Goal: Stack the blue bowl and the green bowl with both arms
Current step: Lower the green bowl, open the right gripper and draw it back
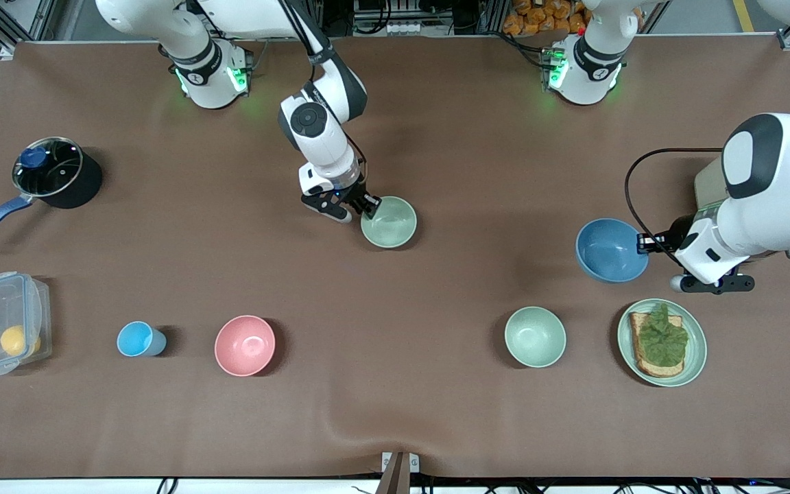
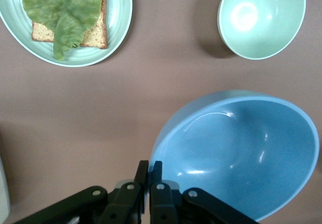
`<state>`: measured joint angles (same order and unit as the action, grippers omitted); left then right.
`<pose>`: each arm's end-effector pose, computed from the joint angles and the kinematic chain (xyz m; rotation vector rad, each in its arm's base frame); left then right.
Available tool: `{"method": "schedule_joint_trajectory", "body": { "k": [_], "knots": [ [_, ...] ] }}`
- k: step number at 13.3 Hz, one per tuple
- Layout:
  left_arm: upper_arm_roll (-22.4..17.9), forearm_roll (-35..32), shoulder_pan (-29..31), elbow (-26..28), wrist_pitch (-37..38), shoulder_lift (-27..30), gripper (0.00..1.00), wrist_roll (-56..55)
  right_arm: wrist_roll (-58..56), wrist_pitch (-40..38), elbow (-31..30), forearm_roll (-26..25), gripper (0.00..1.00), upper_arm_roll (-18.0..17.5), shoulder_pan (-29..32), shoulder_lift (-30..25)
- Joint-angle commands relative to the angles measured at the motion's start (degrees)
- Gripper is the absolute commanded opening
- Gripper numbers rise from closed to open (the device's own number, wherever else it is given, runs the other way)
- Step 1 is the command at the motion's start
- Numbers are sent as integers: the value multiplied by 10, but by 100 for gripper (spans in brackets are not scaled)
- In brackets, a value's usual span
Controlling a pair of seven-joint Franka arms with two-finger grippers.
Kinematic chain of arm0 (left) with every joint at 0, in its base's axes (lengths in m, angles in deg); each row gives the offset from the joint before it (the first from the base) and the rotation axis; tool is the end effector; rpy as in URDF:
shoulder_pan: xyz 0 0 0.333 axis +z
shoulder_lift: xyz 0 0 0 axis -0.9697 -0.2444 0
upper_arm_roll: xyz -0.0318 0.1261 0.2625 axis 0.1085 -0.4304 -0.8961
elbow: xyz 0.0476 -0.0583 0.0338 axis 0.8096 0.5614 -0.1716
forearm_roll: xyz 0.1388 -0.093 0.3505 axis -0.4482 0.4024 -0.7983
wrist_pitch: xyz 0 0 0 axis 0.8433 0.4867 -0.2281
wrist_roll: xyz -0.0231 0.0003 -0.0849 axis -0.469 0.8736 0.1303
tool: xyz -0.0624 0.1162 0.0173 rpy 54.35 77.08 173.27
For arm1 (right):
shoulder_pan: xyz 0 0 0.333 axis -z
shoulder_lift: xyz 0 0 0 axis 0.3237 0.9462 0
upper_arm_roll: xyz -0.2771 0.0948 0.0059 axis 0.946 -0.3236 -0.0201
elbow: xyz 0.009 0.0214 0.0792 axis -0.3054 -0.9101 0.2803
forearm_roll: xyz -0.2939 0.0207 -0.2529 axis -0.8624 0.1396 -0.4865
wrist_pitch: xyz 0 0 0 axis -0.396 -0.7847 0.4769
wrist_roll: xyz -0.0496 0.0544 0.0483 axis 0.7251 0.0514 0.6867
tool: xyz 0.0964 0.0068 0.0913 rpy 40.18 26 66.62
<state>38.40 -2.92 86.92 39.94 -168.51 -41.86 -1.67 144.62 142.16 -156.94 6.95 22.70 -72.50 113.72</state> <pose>0.5966 -0.0452 0.3615 3.0249 0.0264 -0.2672 0.3963 0.4047 0.1609 -2.8335 0.7569 -0.0267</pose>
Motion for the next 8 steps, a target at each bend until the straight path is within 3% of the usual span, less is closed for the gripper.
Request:
{"method": "schedule_joint_trajectory", "body": {
  "k": [1, 4, 8],
  "knots": [
    [2, 6, -2, -10, 1, -1, 0, -4, 6, -79, 34, 10, 100, 0, 17, -17],
    [2, 9, -16, -18, 4, 0, 0, -7, 7, -151, 65, 16, 100, 3, 45, -30],
    [13, 13, -46, -18, 5, 0, 0, -37, 6, -227, 97, 112, 100, 3, 106, -24]
  ]
}}
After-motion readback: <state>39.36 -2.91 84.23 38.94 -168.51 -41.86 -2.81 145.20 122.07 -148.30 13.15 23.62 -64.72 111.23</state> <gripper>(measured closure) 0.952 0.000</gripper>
